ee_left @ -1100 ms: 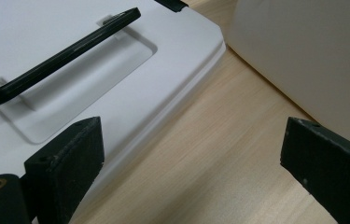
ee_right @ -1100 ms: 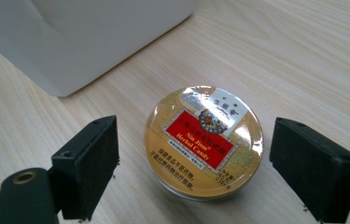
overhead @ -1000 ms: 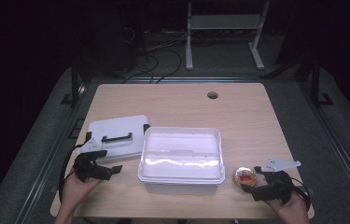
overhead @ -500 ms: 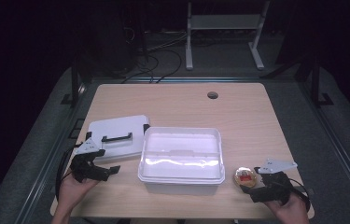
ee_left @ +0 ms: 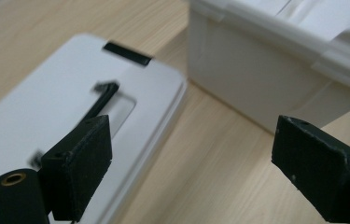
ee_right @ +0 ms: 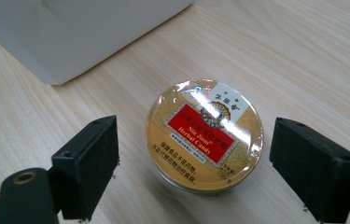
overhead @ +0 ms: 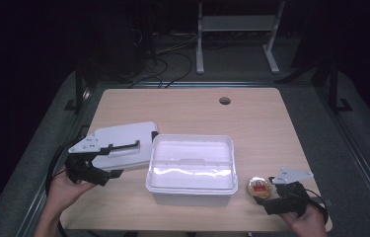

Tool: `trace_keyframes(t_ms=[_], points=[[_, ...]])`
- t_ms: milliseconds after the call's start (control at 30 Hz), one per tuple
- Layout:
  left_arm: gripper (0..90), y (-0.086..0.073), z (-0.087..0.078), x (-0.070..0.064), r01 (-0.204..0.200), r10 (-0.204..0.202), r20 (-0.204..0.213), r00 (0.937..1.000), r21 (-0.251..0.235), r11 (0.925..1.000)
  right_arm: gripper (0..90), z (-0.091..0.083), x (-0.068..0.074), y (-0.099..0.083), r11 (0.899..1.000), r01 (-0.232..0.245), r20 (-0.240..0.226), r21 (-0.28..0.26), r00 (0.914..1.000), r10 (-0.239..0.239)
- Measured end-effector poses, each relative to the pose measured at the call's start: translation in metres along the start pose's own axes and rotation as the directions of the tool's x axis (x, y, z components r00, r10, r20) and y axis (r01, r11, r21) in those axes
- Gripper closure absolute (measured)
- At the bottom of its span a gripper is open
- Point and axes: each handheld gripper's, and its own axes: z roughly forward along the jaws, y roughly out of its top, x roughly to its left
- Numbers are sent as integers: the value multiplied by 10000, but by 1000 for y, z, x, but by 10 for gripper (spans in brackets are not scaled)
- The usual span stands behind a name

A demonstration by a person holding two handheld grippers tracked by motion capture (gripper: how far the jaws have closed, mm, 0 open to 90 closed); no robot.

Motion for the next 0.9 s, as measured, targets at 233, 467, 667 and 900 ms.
trace_keyframes(t_ms=[233,467,667,900], points=[[125,51,0,-16,-1382,1369,468,9895,272,9900,152,0,0,0,10000,-6,-24,-25,10000,6],[142,91,14,-30,-2407,2319,1127,9662,717,9679,152,-1,-1,-1,10000,-21,-73,-10,10000,21],[145,114,32,-39,-2984,2773,1748,9447,1080,9483,152,-1,-1,0,10000,-14,-82,-24,10000,14],[196,135,56,-47,-3600,3182,2478,9151,1460,9215,152,-1,-1,0,10000,-8,-149,-31,9999,7]])
